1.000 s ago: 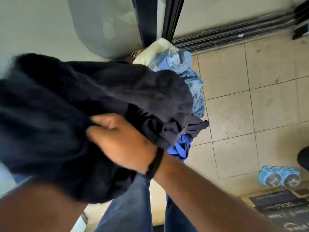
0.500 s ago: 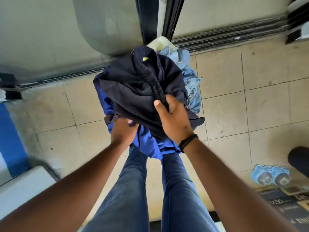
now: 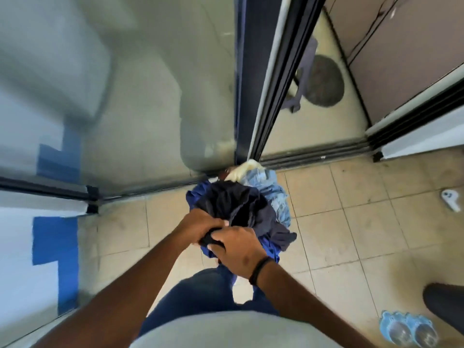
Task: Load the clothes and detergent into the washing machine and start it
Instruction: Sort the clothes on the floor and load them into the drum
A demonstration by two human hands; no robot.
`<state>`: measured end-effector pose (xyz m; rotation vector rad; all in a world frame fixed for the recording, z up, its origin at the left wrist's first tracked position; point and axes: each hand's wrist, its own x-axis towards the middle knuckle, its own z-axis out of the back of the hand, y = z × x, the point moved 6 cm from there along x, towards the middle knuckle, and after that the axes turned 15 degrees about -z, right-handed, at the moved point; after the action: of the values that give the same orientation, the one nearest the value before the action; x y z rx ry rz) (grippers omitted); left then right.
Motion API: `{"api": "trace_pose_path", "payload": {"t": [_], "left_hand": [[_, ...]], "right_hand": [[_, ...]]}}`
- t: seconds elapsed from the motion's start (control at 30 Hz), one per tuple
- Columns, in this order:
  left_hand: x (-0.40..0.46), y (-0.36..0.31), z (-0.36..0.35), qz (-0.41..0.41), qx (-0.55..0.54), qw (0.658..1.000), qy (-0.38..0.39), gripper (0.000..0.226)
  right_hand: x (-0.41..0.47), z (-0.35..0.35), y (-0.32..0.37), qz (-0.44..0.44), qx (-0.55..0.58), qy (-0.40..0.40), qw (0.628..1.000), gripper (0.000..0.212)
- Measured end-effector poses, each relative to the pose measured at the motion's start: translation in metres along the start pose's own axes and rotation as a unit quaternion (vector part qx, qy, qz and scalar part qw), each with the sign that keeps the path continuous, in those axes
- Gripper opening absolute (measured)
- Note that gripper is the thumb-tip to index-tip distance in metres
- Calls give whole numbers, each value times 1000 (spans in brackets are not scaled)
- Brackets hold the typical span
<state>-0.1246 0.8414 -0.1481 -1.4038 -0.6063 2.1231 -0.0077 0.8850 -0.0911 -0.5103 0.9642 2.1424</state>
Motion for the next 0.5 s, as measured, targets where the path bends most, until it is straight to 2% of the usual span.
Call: {"api": "trace_pose_path", "payload": {"t": [0.07,0.17,0.23,0.27,0.33,0.4,0.47,0.5], "left_hand": [[-11,-13,11,-5,53,997,52,24],[-27,-35,18,-52,142,987,55,35],[-31,-44,14,-79,137,986,55,40],[-33,-44,12,-73,101,991,49,41],[-37,-43,10,-30,21,999,38,39],[-41,-43,8,-2,-4,998,62,33],[-41,-49,13,-45,28,997,64,28],[-42,-55,20,-89,63,993,38,29]], "right_hand": [[-8,11,7,-15,-20,27,999,19],[-17,30,9,-30,-29,24,999,26],[-20,39,7,-34,-49,10,998,27],[-23,44,8,-34,-61,-2,998,26],[-25,50,7,-39,-77,-24,996,24],[-27,52,6,-47,-77,-41,995,24],[-30,53,6,-48,-54,-36,997,24],[-32,52,7,-41,-30,-25,998,24]]}}
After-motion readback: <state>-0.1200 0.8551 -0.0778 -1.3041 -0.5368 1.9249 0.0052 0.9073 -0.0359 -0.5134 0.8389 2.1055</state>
